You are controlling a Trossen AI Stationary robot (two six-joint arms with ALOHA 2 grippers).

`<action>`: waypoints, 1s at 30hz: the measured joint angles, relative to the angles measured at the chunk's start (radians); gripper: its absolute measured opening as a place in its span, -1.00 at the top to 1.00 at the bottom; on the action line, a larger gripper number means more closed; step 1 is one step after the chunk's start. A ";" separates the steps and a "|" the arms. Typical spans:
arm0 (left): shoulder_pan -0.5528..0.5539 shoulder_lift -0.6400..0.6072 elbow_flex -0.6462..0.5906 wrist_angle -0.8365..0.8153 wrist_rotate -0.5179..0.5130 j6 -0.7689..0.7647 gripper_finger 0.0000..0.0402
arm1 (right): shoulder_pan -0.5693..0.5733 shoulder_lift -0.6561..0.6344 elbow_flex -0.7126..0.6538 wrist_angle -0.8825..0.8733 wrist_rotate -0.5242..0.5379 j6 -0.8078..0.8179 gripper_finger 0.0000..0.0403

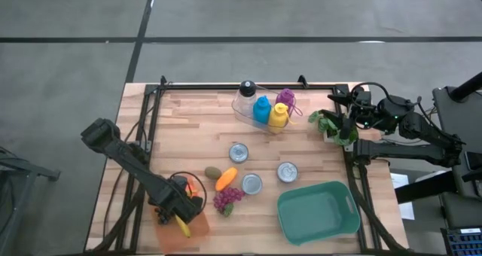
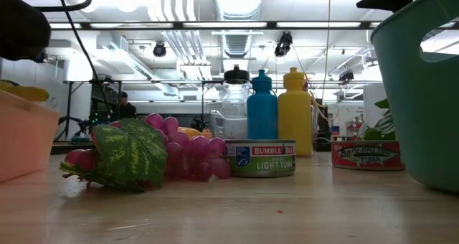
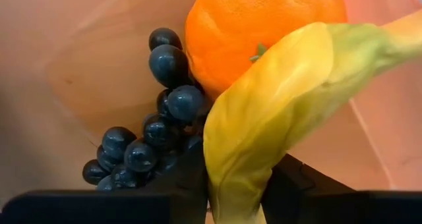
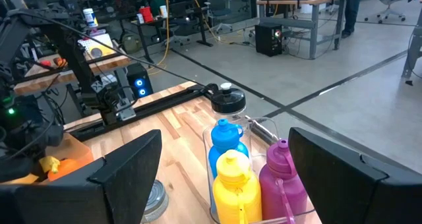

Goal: Pick & Place Food Item
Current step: Put the banana into the orange bin

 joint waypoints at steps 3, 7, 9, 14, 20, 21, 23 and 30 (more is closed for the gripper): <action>0.000 0.002 -0.001 0.014 -0.004 0.015 0.35 | 0.000 0.000 0.000 0.000 0.000 0.000 -0.63; 0.001 0.002 0.000 0.027 -0.004 0.100 0.27 | 0.000 0.000 0.000 0.000 0.000 0.000 -0.63; 0.001 0.002 0.000 0.025 -0.004 0.100 0.26 | 0.000 0.000 0.000 0.000 0.000 0.000 -0.63; 0.001 0.002 0.000 0.019 -0.004 0.094 0.26 | 0.000 0.000 0.000 0.000 0.000 0.000 -0.63; 0.001 0.002 0.000 0.027 -0.026 0.094 0.25 | 0.000 0.000 0.000 0.000 0.000 0.000 -0.63; 0.001 0.002 0.000 0.026 -0.026 0.094 0.25 | 0.000 0.000 0.000 0.000 0.000 0.000 -0.63; 0.001 0.002 0.000 0.027 -0.026 0.093 0.25 | 0.000 0.000 0.000 0.000 0.000 0.000 -0.63; 0.001 0.002 0.001 0.029 -0.026 0.068 0.25 | 0.000 0.000 0.000 0.000 0.000 0.000 -0.63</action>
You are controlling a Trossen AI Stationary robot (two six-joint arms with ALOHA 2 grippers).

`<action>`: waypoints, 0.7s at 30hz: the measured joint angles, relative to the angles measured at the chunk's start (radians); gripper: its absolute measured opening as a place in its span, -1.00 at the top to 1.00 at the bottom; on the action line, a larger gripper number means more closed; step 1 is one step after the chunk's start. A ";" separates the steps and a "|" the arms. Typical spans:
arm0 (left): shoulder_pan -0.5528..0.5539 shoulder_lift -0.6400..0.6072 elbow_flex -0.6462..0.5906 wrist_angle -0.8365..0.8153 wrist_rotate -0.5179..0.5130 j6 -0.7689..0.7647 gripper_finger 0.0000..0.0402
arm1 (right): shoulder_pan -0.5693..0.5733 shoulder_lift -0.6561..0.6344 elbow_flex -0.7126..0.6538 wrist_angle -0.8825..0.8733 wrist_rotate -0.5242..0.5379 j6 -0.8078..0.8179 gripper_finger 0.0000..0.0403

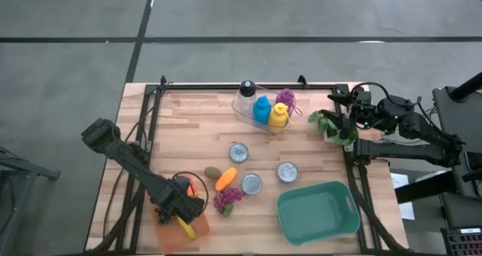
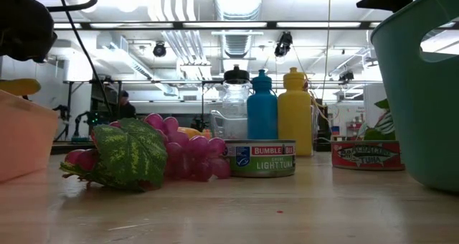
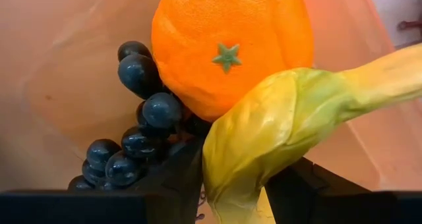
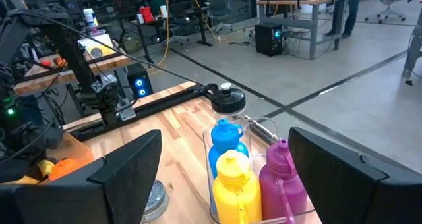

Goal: Pick & Place Food Item
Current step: Put the banana into the orange bin

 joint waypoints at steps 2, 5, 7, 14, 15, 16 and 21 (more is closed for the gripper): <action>0.000 0.000 0.000 0.000 0.000 0.000 0.25 | 0.000 0.000 0.000 0.000 0.000 0.000 -0.63; 0.000 0.000 0.001 0.004 0.000 -0.003 0.25 | 0.000 0.000 0.000 0.000 0.000 0.000 -0.63; 0.000 -0.001 0.001 0.006 0.000 -0.015 0.25 | 0.000 0.000 0.000 0.000 0.000 0.000 -0.63; 0.001 -0.001 0.003 0.021 0.000 -0.019 0.25 | 0.000 0.000 0.000 0.000 0.000 0.000 -0.63; 0.001 -0.003 0.004 0.023 0.000 -0.020 0.25 | 0.000 0.000 0.000 0.000 0.000 0.000 -0.63; 0.001 -0.007 0.005 0.025 0.001 -0.020 0.25 | 0.000 0.000 0.000 0.000 0.000 0.000 -0.63; 0.001 -0.041 0.003 0.030 0.027 -0.046 0.16 | 0.000 0.000 0.000 0.000 0.000 0.000 -0.63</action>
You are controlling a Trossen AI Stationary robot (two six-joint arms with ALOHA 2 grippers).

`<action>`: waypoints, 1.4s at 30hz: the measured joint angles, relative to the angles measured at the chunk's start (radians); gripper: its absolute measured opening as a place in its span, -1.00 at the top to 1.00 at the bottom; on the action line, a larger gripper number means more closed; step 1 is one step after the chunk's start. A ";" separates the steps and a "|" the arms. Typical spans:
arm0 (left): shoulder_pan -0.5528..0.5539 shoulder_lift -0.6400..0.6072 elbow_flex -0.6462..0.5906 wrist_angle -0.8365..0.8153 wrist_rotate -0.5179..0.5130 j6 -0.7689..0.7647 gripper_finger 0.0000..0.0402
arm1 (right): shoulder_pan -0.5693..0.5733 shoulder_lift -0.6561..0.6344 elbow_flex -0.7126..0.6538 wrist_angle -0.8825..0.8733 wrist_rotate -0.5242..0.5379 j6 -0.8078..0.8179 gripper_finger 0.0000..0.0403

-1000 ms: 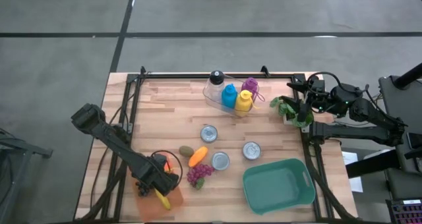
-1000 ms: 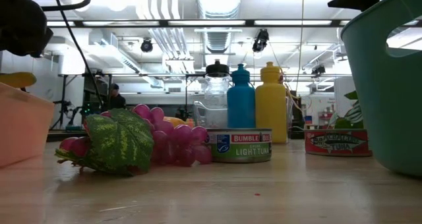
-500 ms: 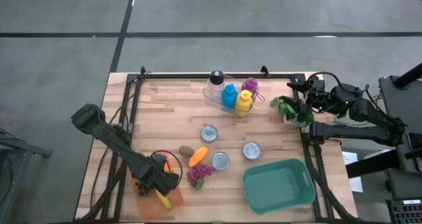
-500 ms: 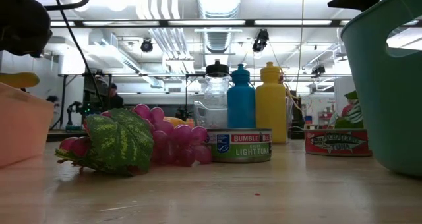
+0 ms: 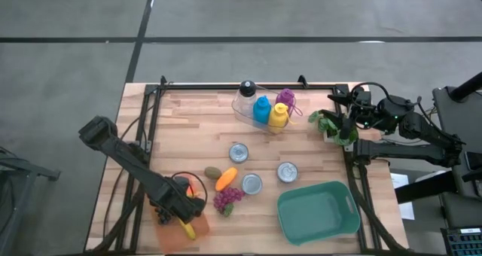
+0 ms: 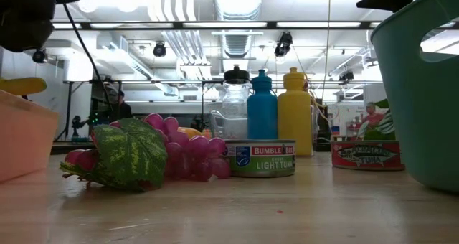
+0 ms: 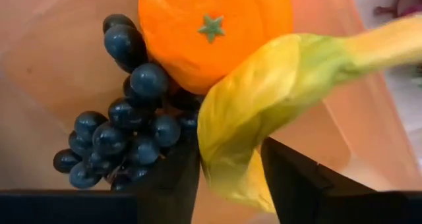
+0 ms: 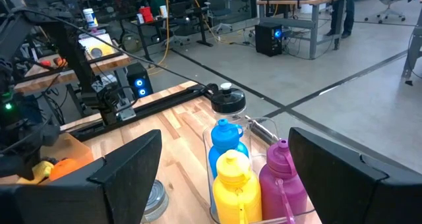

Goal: Pick & Place Food Item
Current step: Put the banana into the orange bin, then put the kiwi into the orange bin

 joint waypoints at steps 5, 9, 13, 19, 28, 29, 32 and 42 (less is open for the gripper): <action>0.000 -0.021 -0.001 -0.005 -0.004 0.000 -0.10 | 0.000 0.000 0.000 0.000 0.000 0.000 -0.63; 0.000 -0.023 -0.001 -0.002 -0.008 0.000 -0.23 | 0.000 0.000 0.000 0.000 0.000 0.000 -0.63; 0.000 -0.024 0.000 0.005 -0.008 0.010 -0.24 | 0.000 0.000 0.000 0.000 0.000 0.000 -0.63; 0.010 -0.042 0.020 0.011 -0.011 0.107 -0.23 | 0.000 0.000 0.000 0.000 0.000 0.000 -0.63; 0.036 -0.191 0.019 -0.015 -0.220 0.285 -0.23 | 0.000 0.000 0.000 0.000 0.000 0.000 -0.63; 0.039 -0.210 0.019 -0.015 -0.260 0.317 -0.23 | 0.000 0.000 0.000 0.000 0.000 0.000 -0.63; 0.043 -0.259 0.018 -0.014 -0.382 0.418 -0.23 | 0.000 0.000 0.000 0.000 0.000 0.000 -0.63; 0.151 -0.283 0.019 0.008 -0.462 0.672 -0.23 | 0.000 0.000 0.000 0.000 0.000 0.000 -0.63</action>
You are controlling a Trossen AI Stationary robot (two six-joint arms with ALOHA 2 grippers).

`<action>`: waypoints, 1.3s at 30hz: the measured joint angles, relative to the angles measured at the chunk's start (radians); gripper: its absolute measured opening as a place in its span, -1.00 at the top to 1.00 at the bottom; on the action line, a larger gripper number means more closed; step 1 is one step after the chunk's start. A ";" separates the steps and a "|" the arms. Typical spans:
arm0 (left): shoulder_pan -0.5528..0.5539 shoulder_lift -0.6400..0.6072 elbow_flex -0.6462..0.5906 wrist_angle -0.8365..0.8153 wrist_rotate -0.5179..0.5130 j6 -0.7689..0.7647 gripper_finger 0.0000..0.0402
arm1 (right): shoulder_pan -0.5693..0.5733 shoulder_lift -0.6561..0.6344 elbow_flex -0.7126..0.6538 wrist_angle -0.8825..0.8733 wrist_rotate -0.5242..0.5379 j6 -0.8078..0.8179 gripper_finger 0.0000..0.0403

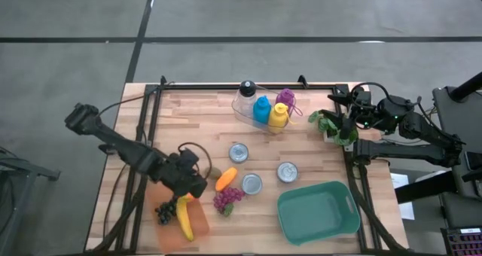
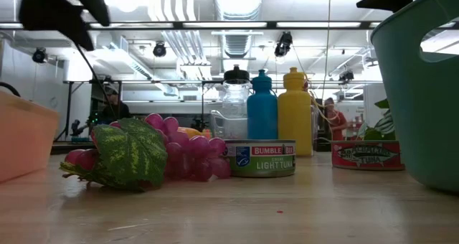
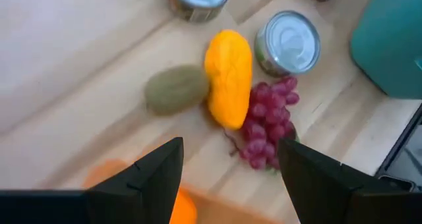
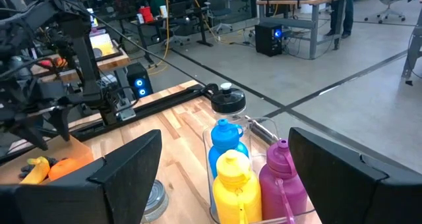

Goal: Pick & Place Food Item
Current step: Put the kiwi into the orange bin

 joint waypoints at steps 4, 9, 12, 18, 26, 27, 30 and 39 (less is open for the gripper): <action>0.074 0.001 -0.001 0.052 0.015 0.169 -0.23 | 0.000 0.000 0.000 0.000 0.000 0.000 -0.63; 0.171 0.002 -0.001 0.089 0.145 0.431 -0.23 | 0.000 0.000 0.000 0.000 0.000 0.000 -0.63; 0.217 0.010 -0.002 0.087 0.254 0.609 -0.23 | 0.000 0.000 0.000 0.000 0.000 0.000 -0.63; 0.251 0.058 -0.013 0.106 0.252 0.732 -0.23 | 0.000 0.000 0.000 0.000 0.000 0.000 -0.63; 0.256 0.183 -0.030 0.136 0.254 1.010 -0.23 | 0.000 0.000 0.000 0.000 0.000 0.000 -0.63; 0.256 0.196 -0.030 0.137 0.254 1.036 -0.23 | 0.000 0.000 0.000 0.000 0.000 0.000 -0.63; 0.257 0.229 -0.030 0.146 0.253 1.057 -0.23 | 0.000 0.000 0.000 0.000 0.000 0.000 -0.63; 0.287 0.256 -0.034 0.169 0.250 1.082 -0.23 | 0.000 0.000 0.000 0.000 0.000 0.000 -0.63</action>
